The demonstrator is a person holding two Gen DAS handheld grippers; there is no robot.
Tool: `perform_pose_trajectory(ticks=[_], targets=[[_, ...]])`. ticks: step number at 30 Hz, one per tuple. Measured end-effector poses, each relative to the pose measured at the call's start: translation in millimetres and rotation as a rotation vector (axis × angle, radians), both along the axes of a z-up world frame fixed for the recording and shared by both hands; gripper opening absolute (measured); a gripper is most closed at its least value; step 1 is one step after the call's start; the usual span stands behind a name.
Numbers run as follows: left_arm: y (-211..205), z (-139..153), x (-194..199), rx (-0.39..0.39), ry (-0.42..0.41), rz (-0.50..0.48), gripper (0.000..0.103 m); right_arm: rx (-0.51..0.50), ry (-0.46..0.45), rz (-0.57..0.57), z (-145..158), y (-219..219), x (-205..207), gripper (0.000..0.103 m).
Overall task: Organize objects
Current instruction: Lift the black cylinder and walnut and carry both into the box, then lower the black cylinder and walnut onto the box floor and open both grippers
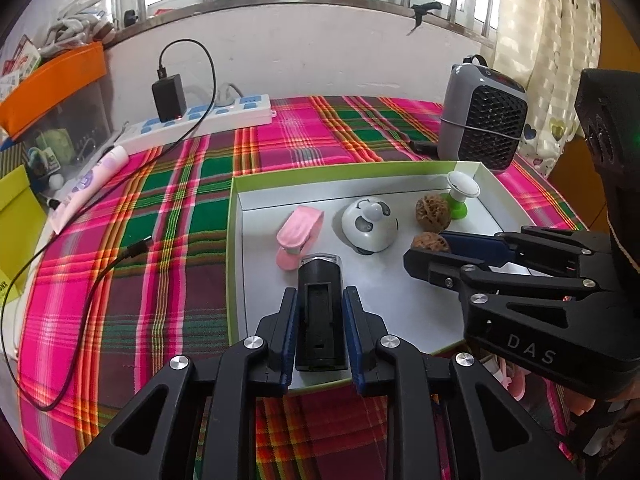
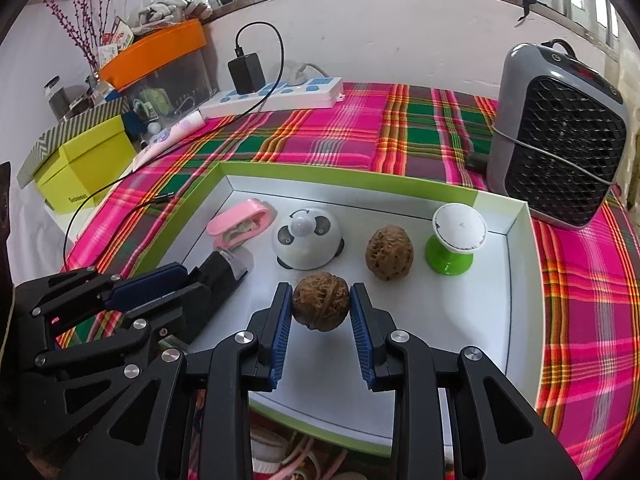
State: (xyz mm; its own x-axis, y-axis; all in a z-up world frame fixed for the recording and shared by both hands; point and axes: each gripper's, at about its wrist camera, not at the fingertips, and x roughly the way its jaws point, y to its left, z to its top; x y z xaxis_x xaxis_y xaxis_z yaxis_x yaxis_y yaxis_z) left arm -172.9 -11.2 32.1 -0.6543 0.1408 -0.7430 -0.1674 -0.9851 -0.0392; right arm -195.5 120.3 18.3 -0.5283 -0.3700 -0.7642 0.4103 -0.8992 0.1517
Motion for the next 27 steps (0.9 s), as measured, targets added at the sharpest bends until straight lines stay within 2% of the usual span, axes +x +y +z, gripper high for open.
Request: perform_pose_trajectory(ticks=[27], targets=[[-9.1,-1.1,-0.4,0.026,0.008,0.025,0.021,0.012,-0.008,0.040,-7.6,-20.3,-5.3,0.031]])
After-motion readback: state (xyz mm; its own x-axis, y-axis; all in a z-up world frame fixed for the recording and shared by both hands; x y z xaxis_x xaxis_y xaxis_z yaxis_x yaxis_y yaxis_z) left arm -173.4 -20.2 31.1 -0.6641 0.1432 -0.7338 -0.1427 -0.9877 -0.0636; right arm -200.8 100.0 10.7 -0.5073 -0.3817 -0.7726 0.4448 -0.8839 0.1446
